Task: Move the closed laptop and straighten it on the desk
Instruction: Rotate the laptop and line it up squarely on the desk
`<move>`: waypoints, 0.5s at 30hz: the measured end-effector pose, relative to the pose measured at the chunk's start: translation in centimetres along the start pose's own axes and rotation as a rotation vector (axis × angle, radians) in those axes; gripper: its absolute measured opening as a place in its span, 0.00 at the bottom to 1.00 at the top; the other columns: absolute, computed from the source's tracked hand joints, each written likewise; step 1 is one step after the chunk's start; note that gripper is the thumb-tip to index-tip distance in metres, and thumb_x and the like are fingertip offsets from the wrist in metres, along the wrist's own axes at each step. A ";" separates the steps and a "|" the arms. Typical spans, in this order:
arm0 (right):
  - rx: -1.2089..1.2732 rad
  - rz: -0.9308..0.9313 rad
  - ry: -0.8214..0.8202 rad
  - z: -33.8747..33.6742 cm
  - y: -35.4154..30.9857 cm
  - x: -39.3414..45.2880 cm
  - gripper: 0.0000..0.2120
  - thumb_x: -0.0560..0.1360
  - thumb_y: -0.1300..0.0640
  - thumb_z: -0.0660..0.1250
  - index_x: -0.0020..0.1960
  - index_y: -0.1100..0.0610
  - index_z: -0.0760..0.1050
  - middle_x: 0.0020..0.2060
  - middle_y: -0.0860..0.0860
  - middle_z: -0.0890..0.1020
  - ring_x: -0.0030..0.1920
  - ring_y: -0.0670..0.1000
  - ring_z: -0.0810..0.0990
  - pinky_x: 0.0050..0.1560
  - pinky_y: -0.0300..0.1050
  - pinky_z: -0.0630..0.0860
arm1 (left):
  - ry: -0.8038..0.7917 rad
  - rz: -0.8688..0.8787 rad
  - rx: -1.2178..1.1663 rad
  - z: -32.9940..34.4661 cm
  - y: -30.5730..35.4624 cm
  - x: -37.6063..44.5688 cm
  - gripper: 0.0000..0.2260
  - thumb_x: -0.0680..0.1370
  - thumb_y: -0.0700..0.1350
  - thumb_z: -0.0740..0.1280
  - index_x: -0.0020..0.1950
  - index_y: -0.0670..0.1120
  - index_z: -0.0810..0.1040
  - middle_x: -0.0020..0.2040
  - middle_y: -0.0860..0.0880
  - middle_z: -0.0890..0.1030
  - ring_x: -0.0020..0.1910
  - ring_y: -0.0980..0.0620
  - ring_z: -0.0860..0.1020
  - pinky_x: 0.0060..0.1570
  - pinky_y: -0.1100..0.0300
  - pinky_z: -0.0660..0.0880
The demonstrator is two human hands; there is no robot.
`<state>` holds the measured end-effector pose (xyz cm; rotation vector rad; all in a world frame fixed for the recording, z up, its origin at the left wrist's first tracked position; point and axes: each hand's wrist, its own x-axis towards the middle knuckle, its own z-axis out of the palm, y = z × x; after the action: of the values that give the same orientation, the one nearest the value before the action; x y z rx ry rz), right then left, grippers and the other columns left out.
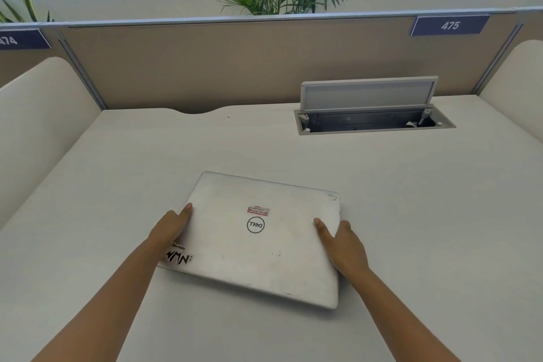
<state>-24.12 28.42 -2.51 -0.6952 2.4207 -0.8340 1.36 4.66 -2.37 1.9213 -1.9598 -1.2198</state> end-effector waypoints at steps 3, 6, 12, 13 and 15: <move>0.049 -0.006 -0.006 -0.1 0.4 0.4 0.26 0.72 0.33 0.57 0.48 0.57 0.65 0.37 0.48 0.76 0.36 0.47 0.75 0.31 0.44 0.68 | 0.054 0.042 0.078 0.2 -0.8 -0.5 0.25 0.78 0.62 0.48 0.47 0.41 0.70 0.47 0.44 0.74 0.44 0.46 0.72 0.45 0.53 0.65; 0.112 -0.011 -0.009 -0.2 0.8 1.0 0.25 0.71 0.33 0.59 0.47 0.56 0.67 0.38 0.48 0.77 0.37 0.47 0.76 0.31 0.43 0.68 | 0.120 0.046 0.119 0.6 -1.5 -1.2 0.25 0.78 0.63 0.45 0.39 0.45 0.69 0.39 0.49 0.73 0.44 0.46 0.71 0.45 0.54 0.63; 0.204 -0.040 -0.030 -0.7 0.8 2.2 0.22 0.71 0.34 0.61 0.46 0.53 0.67 0.39 0.47 0.77 0.38 0.46 0.77 0.32 0.42 0.69 | 0.228 0.115 0.176 1.5 -2.6 -2.8 0.31 0.78 0.62 0.45 0.43 0.37 0.75 0.38 0.43 0.78 0.35 0.47 0.73 0.32 0.57 0.63; 0.204 -0.045 -0.030 -0.7 0.9 2.3 0.22 0.71 0.34 0.61 0.46 0.53 0.67 0.39 0.47 0.77 0.38 0.46 0.77 0.32 0.42 0.69 | 0.249 0.138 0.181 1.6 -2.9 -3.0 0.31 0.78 0.61 0.46 0.44 0.36 0.75 0.40 0.41 0.80 0.35 0.46 0.73 0.31 0.58 0.63; 0.196 -0.055 -0.031 -0.7 0.9 2.6 0.22 0.70 0.33 0.61 0.45 0.53 0.67 0.39 0.47 0.77 0.38 0.47 0.77 0.32 0.42 0.69 | 0.280 0.176 0.174 1.6 -3.2 -3.3 0.31 0.78 0.61 0.48 0.43 0.35 0.74 0.40 0.38 0.81 0.35 0.45 0.74 0.33 0.57 0.64</move>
<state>-26.78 27.75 -3.36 -0.6955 2.2638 -1.0575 3.47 8.76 -3.92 1.8292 -2.0843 -0.7140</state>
